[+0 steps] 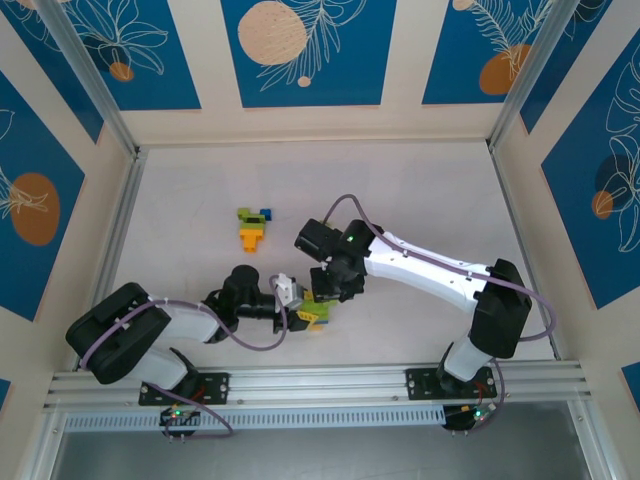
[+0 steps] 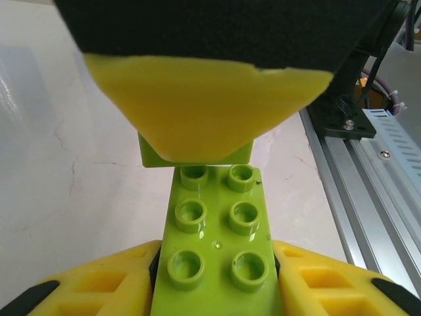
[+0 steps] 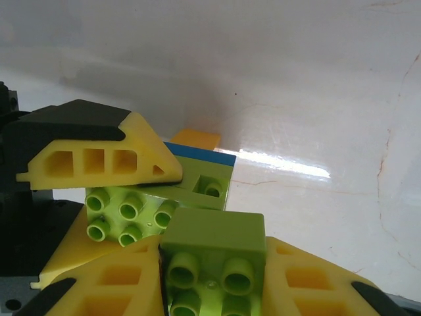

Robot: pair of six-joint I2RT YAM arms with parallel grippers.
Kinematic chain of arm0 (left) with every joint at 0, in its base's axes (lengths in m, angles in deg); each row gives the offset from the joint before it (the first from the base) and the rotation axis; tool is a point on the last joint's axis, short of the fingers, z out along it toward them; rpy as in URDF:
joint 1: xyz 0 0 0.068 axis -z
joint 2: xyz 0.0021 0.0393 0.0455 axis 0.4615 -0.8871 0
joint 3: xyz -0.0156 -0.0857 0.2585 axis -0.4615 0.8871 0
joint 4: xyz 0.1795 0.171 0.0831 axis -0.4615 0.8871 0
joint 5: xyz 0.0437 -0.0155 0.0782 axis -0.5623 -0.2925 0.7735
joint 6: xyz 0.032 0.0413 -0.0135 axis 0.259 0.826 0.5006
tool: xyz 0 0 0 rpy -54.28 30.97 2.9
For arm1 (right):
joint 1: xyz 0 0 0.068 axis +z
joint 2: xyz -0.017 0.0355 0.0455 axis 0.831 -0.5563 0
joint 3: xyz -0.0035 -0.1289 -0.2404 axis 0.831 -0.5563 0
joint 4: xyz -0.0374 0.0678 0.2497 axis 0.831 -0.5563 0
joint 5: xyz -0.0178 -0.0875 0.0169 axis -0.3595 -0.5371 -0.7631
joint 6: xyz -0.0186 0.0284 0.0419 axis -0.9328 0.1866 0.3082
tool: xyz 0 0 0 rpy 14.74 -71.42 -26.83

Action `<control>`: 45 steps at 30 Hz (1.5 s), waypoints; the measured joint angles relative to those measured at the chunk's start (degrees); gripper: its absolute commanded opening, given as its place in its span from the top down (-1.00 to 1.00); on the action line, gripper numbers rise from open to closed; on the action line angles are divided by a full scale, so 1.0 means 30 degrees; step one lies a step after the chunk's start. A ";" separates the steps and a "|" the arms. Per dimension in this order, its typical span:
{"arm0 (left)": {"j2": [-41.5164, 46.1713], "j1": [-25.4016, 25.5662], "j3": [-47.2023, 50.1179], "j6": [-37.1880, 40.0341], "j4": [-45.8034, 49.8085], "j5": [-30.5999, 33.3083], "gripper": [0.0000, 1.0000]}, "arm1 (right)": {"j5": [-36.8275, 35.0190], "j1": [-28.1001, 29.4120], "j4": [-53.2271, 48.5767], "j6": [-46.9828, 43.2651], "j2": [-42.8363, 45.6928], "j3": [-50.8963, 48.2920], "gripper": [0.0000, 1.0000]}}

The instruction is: Assemble a carrot with lego

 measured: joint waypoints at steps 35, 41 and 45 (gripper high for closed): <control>-0.0168 0.1311 -0.0066 0.1100 -0.0313 0.1792 0.28 | 0.0364 0.0321 -0.0131 0.0838 0.0306 -0.1020 0.42; -0.0248 0.1311 -0.0080 0.1100 -0.0401 0.1792 0.28 | 0.0452 0.0284 0.0393 0.0976 0.0714 -0.1537 0.41; -0.0291 0.1311 -0.0087 0.1100 -0.0452 0.1785 0.28 | 0.0488 0.0284 0.0583 0.1173 0.0838 -0.1749 0.42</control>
